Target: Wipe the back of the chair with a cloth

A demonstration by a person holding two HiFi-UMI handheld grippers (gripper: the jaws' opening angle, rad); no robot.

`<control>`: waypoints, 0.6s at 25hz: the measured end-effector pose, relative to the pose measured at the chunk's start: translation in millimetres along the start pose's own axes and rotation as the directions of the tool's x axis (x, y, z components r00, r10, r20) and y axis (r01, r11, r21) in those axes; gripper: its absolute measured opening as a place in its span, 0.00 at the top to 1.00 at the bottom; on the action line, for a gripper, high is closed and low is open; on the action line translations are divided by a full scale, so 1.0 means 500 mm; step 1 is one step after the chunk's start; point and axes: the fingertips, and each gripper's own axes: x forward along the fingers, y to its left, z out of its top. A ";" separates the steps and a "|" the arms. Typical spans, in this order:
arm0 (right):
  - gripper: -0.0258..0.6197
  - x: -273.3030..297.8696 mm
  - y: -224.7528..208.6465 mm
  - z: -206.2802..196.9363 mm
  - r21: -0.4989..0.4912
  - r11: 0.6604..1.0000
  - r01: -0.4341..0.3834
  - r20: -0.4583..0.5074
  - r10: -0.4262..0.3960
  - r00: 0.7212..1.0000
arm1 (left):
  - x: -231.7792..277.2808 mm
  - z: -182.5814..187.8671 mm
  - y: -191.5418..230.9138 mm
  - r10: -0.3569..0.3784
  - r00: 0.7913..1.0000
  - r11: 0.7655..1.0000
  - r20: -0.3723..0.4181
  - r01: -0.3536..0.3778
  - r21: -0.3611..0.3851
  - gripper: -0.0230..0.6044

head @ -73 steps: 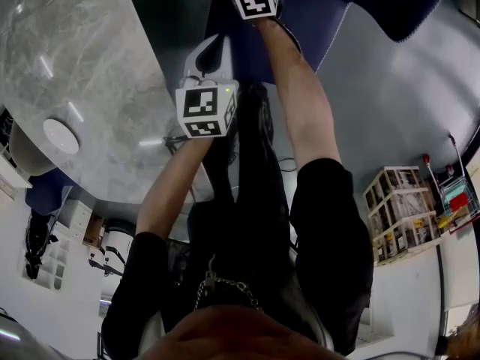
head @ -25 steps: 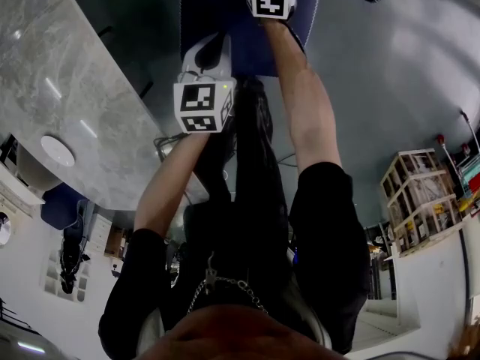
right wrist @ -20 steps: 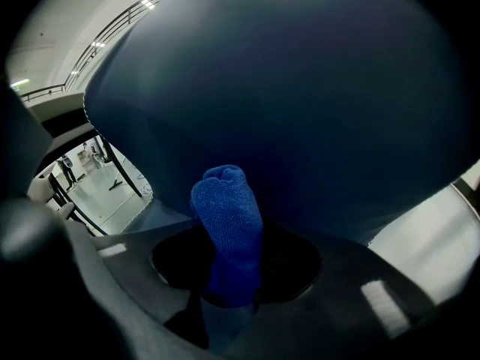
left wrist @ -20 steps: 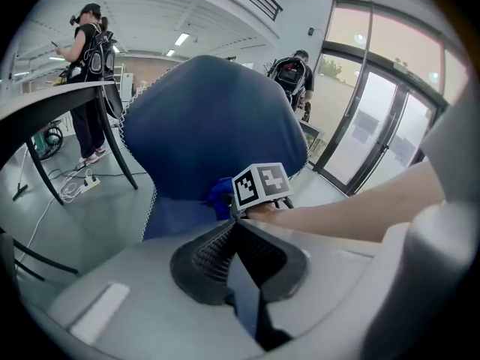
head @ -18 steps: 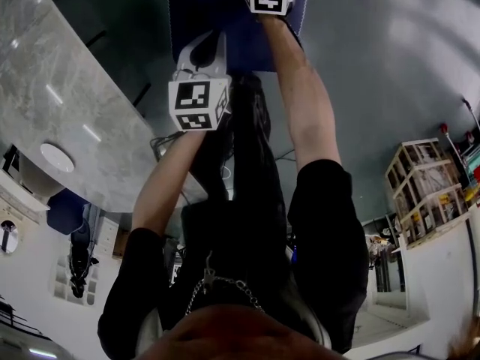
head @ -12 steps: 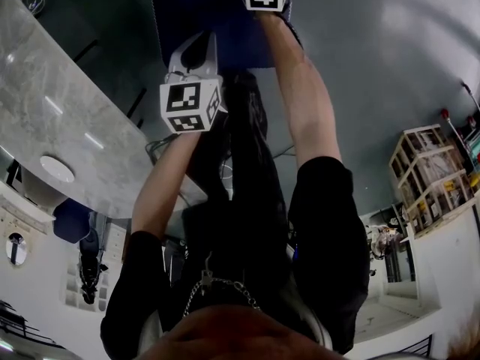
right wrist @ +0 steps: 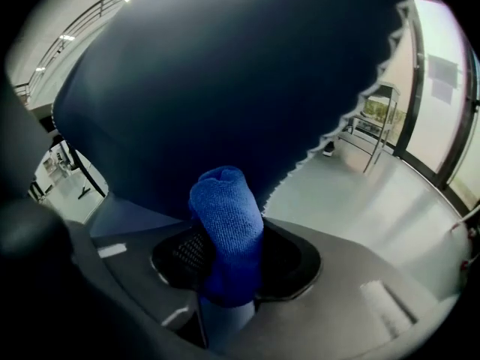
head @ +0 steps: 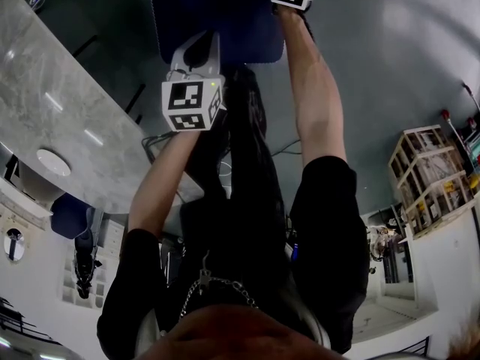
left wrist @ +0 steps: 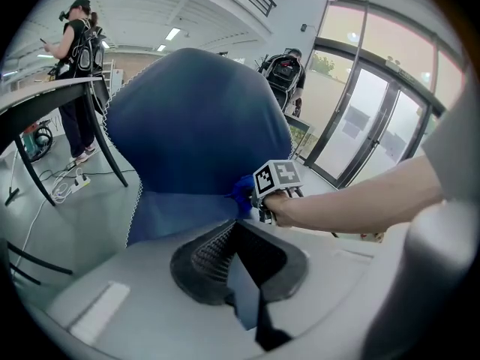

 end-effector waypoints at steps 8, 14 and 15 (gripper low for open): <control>0.74 -0.090 -0.104 -0.049 0.201 0.972 0.124 -0.024 -0.122 0.992 | -0.050 0.007 -0.012 0.014 0.999 1.000 0.037 -0.015 0.015 0.95; 0.74 -0.228 -0.108 -0.044 0.182 0.977 0.114 0.042 -0.124 0.991 | -0.119 0.047 -0.063 0.026 0.995 0.998 0.101 -0.031 0.046 0.95; 0.74 -0.250 -0.102 -0.051 0.187 0.976 0.110 0.044 -0.120 0.992 | -0.136 0.049 -0.073 0.026 0.994 0.998 0.109 -0.033 0.054 0.95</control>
